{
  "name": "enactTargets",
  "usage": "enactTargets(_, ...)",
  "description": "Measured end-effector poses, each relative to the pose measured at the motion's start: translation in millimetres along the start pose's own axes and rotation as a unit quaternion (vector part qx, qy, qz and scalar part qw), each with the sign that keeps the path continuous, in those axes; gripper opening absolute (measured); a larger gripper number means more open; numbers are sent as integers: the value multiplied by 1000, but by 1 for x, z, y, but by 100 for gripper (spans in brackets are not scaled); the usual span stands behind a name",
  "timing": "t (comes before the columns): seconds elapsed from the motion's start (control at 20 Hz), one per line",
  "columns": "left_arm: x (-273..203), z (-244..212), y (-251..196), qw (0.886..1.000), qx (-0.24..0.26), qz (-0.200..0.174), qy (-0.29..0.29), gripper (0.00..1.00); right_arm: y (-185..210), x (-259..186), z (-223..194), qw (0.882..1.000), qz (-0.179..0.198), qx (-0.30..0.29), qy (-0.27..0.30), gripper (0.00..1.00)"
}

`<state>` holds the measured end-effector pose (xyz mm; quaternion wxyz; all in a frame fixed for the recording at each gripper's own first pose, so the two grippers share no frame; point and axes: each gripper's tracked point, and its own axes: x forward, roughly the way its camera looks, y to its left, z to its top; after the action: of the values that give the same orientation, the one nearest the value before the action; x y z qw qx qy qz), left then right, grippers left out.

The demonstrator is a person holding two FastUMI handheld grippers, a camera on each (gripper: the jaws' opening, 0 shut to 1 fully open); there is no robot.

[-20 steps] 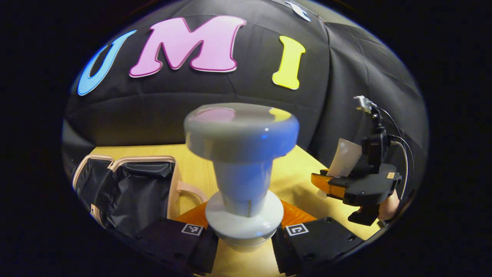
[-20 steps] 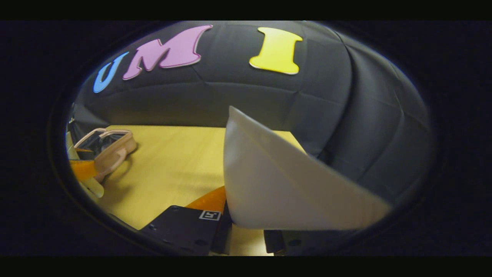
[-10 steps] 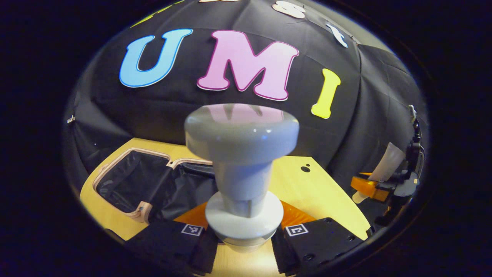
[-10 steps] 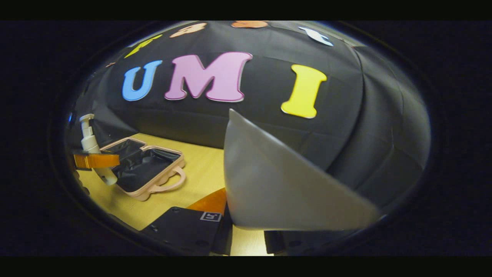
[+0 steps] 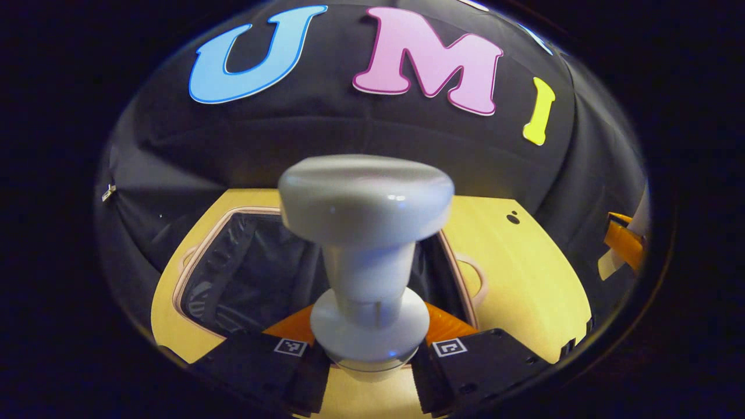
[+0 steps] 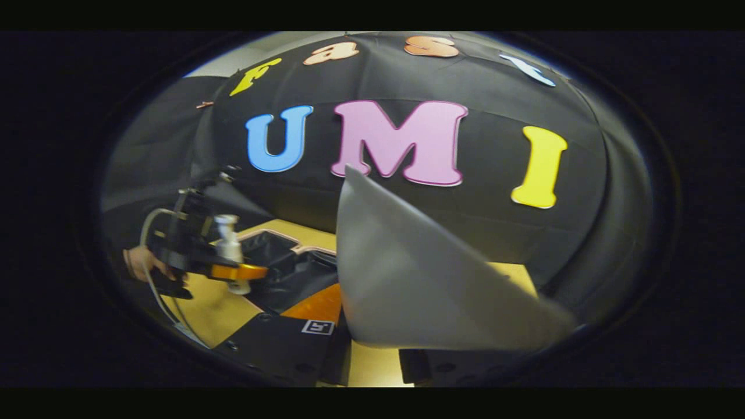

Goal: First open the suitcase, pack the skin care products into it, and then close the suitcase.

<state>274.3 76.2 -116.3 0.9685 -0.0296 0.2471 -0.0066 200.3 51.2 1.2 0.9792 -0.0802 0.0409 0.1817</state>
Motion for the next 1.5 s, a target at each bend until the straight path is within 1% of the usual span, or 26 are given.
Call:
enactTargets(0.15, 36, -8, 12, 999, 4, 1, 54, 63, 27, 12, 6, 999, 32, 0, -7, 31)
enactTargets(0.3, 65, -16, 16, 994, 28, 6, 102, 63, 42, 23, 0, 998, 55, 11, 1, 32)
enactTargets(0.45, 95, -28, 13, 987, 33, 7, 155, 63, 43, 31, -4, 998, 60, 14, 1, 32)
enactTargets(0.55, 111, -40, 12, 979, 33, 10, 200, 63, 40, 39, -7, 998, 61, 24, 5, 32)
enactTargets(0.7, 130, -38, 8, 971, 41, 18, 237, 63, 33, 53, -11, 997, 57, 44, 16, 32)
enactTargets(0.85, 143, -40, 12, 965, 28, 46, 258, 64, 34, 67, -19, 997, 56, 54, 27, 31)
enactTargets(0.9, 145, -39, 13, 966, 18, 48, 254, 67, 34, 72, -21, 996, 57, 59, 34, 31)
enactTargets(0.95, 145, -36, 14, 970, 9, 50, 240, 64, 36, 76, -24, 995, 58, 70, 42, 31)
enactTargets(1.05, 136, -32, 16, 974, -11, 49, 222, 64, 41, 79, -29, 993, 64, 86, 59, 31)
enactTargets(1.1, 128, -27, 17, 977, -25, 48, 207, 63, 43, 81, -29, 993, 65, 81, 59, 31)
enactTargets(1.15, 118, -20, 16, 981, -38, 43, 186, 66, 44, 84, -31, 993, 64, 72, 63, 31)
enactTargets(1.2, 106, -11, 21, 985, -50, 42, 158, 67, 46, 87, -36, 993, 65, 68, 73, 31)
enactTargets(1.3, 77, 12, 30, 993, -77, 39, 86, 69, 57, 93, -48, 990, 70, 79, 96, 31)
enactTargets(1.4, 45, 26, 36, 993, -115, 29, 24, 72, 69, 100, -66, 987, 73, 78, 121, 31)
enactTargets(1.5, -3, 32, 53, 991, -121, 46, -28, 74, 84, 113, -86, 985, 78, 56, 145, 31)
